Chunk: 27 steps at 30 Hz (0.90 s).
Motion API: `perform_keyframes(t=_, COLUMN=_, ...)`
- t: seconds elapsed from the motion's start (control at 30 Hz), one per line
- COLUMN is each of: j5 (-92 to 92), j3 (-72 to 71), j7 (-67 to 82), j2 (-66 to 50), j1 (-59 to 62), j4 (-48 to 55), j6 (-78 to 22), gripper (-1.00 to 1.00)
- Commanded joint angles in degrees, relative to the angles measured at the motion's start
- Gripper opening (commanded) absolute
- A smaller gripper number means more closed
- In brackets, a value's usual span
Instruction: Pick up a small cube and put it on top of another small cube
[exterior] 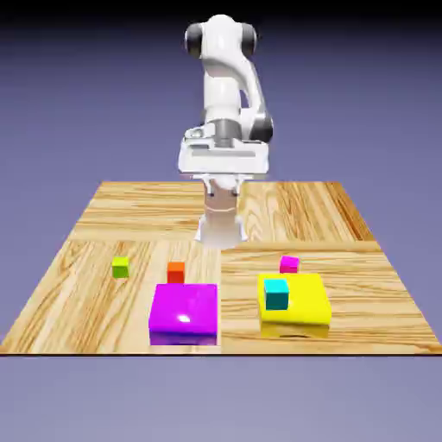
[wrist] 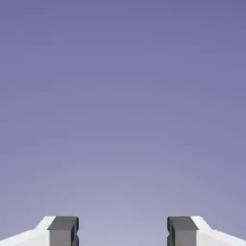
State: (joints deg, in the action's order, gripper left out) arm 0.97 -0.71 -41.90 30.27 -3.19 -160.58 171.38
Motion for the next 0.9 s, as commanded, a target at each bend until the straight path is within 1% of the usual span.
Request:
perform_keyframes(t=0.0, j5=0.8, j3=-0.6, j7=0.5, j2=-2.0, j1=-2.1, j4=0.3, j6=-2.2, gripper=0.00)
perform_keyframes(t=0.53, j5=13.7, j3=-10.1, j7=7.8, j2=-33.7, j1=-35.3, j4=5.9, j6=-37.0, gripper=0.00)
perform_keyframes(t=0.6, j5=13.9, j3=-10.2, j7=8.0, j2=-34.1, j1=-35.8, j4=6.0, j6=-37.5, gripper=0.00)
perform_keyframes(t=0.77, j5=21.6, j3=-5.7, j7=2.5, j2=-44.5, j1=-37.1, j4=4.9, j6=-26.7, gripper=0.00)
perform_keyframes(t=0.8, j5=22.2, j3=-5.3, j7=2.1, j2=-45.3, j1=-37.2, j4=4.8, j6=-25.9, gripper=0.00)
perform_keyframes(t=0.83, j5=22.2, j3=-5.3, j7=2.1, j2=-45.3, j1=-37.2, j4=4.8, j6=-25.9, gripper=-1.00)
perform_keyframes(t=0.87, j5=22.2, j3=-5.3, j7=2.1, j2=-45.3, j1=-37.2, j4=4.8, j6=-25.9, gripper=-1.00)
